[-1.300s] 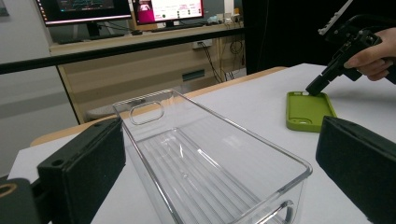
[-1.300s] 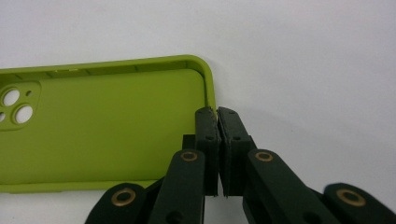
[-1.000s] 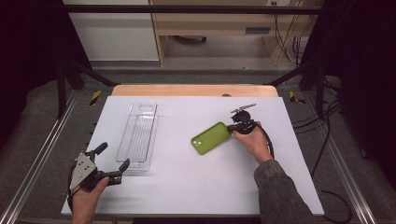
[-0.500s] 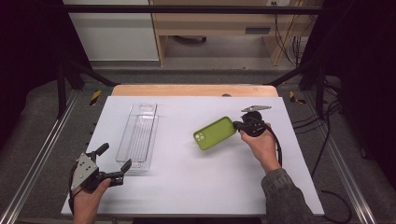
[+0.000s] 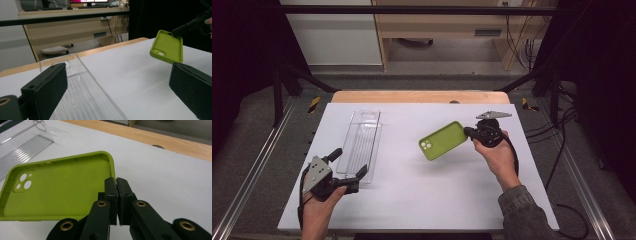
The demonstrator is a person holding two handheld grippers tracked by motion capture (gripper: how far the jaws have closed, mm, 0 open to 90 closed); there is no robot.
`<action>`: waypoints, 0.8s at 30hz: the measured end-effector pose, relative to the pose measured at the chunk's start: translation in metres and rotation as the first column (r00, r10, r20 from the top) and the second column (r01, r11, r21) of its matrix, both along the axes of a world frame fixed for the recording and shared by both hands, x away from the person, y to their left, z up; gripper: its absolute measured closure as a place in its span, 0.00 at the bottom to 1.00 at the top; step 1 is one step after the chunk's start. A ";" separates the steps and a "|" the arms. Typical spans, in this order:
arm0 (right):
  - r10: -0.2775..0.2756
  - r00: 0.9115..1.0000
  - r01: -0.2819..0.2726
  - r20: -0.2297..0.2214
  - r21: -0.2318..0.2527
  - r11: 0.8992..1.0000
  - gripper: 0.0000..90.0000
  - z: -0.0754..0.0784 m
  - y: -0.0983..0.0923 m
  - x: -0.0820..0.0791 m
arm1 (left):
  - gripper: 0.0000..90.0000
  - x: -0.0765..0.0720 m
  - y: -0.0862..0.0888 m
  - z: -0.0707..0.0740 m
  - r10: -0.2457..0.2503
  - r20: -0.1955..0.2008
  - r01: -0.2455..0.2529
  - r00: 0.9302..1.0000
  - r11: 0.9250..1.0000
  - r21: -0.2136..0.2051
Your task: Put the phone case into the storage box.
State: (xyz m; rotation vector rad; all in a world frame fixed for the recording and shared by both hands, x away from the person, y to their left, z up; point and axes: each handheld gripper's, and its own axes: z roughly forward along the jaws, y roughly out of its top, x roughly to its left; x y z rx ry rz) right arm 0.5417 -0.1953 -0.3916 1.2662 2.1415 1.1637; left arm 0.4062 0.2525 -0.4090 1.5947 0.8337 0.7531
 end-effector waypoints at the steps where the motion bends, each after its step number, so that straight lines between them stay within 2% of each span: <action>1: 0.000 1.000 0.000 0.004 0.000 1.000 0.98 0.001 0.000 -0.001 | 0.02 0.001 -0.005 0.002 0.002 -0.005 -0.002 1.000 1.000 0.001; 10: 0.003 0.999 -0.004 0.035 0.008 1.000 0.98 0.005 -0.001 -0.007 | 0.02 0.016 -0.053 0.015 -0.040 -0.046 0.042 0.998 0.999 0.031; 15: 0.003 0.999 -0.003 0.045 0.006 1.000 0.98 0.004 0.000 -0.007 | 0.03 0.024 -0.081 0.012 -0.055 -0.087 0.059 0.995 0.997 0.041; 22: 0.015 0.998 -0.015 0.053 0.017 1.000 0.98 0.006 0.003 -0.008 | 0.04 0.031 -0.111 0.009 -0.083 -0.113 0.090 0.990 0.994 0.057; 24: 0.016 0.998 -0.017 0.054 0.019 1.000 0.98 0.006 0.004 -0.008 | 0.04 0.032 -0.118 0.009 -0.076 -0.117 0.084 0.990 0.994 0.063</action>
